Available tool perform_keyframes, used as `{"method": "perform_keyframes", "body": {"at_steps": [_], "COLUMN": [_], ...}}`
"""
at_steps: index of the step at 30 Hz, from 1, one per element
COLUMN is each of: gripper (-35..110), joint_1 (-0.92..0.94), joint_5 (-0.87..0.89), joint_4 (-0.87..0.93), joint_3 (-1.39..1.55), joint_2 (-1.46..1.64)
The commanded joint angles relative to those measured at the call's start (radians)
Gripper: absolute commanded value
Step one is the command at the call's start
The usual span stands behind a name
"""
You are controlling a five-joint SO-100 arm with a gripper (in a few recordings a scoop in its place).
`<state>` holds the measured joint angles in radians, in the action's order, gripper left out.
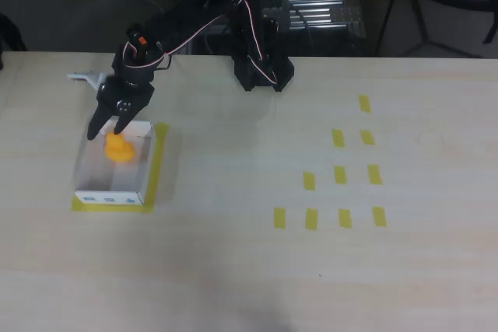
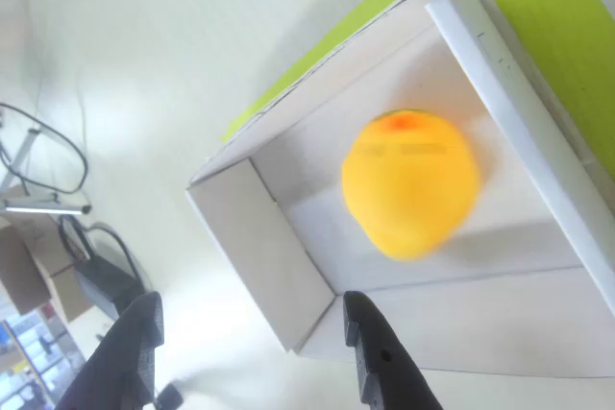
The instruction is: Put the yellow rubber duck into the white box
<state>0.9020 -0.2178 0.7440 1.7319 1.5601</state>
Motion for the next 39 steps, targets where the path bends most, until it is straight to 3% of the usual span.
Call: {"method": "perform_keyframes", "body": {"at_steps": [1, 5, 14, 27, 39], "gripper": [17, 0, 0, 0, 0], "joint_1": [0.011, -0.015, -0.141, -0.446, -0.68], "joint_5": [-0.012, 0.028, 0.173, 0.244, 0.374], "joint_4": [-0.006, 0.041, 0.156, 0.39, 0.491], "joint_3": [-0.041, -0.057, -0.109, -0.084, 0.201], "joint_2": [0.038, 0.1, 0.387, 0.831, 1.262]}}
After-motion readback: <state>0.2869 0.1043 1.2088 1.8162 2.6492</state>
